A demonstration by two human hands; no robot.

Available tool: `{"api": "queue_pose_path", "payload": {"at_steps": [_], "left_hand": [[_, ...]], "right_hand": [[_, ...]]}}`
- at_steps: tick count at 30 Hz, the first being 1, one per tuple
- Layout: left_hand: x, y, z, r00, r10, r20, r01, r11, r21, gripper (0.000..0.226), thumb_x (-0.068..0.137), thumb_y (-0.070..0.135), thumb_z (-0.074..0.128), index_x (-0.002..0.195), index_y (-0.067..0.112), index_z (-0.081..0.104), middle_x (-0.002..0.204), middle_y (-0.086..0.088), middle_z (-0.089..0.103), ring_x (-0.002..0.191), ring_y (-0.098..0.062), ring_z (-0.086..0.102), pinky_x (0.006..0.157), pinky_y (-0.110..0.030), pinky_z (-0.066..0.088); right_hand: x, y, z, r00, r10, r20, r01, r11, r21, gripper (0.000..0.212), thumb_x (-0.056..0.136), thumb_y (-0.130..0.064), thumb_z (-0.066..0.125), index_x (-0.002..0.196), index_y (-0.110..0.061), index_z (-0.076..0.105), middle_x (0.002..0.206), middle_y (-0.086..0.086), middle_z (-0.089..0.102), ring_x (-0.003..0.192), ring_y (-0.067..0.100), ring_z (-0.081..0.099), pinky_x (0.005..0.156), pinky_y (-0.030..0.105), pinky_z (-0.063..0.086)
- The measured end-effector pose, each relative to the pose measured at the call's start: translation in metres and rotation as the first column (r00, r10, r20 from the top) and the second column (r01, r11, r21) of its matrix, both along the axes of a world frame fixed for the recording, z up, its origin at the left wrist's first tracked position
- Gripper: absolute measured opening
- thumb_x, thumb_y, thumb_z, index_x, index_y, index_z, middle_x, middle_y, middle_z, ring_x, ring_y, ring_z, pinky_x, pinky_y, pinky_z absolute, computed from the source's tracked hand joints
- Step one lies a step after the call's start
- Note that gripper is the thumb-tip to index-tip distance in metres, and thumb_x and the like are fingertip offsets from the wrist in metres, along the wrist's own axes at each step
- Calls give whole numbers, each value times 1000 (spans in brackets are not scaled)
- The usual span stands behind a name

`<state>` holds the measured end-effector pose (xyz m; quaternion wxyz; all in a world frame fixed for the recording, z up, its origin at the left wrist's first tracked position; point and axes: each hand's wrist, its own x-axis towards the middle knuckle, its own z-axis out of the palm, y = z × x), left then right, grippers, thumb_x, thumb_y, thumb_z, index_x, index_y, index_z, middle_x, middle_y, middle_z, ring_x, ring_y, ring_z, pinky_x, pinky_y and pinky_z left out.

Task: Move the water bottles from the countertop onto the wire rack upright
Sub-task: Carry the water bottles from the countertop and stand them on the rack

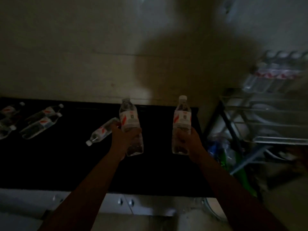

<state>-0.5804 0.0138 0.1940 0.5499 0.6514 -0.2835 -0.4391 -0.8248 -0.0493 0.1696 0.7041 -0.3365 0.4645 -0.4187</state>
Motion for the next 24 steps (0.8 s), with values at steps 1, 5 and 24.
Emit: {"api": "queue_pose_path", "payload": {"at_steps": [1,5,24], "left_hand": [[-13,-10,8,1000,-17,-16,17,1000,0,74,82,5,79,139,13,32,126,-11,53,103,-26,60,84,-39,50],[-94,-33,48,997,-76,24,78,991,-111,88,76,9,85,145,11,30,125,-6,48,102,-22,55,87,-35,46],[-486,-87,96,958,-279,-64,247,919,-309,29,101,44,48,115,19,45,103,-7,66,84,-21,68,62,-33,59]], "right_hand": [[-16,2,6,1000,-21,22,22,999,-33,34,94,-12,67,126,-14,56,76,3,67,56,19,65,51,34,55],[-81,13,37,992,-127,23,128,985,-119,17,93,-12,70,107,-14,61,74,4,62,59,19,62,52,31,53],[-441,-25,82,900,-435,29,422,853,-309,17,92,-20,72,108,-17,67,96,3,74,89,24,71,77,40,58]]}}
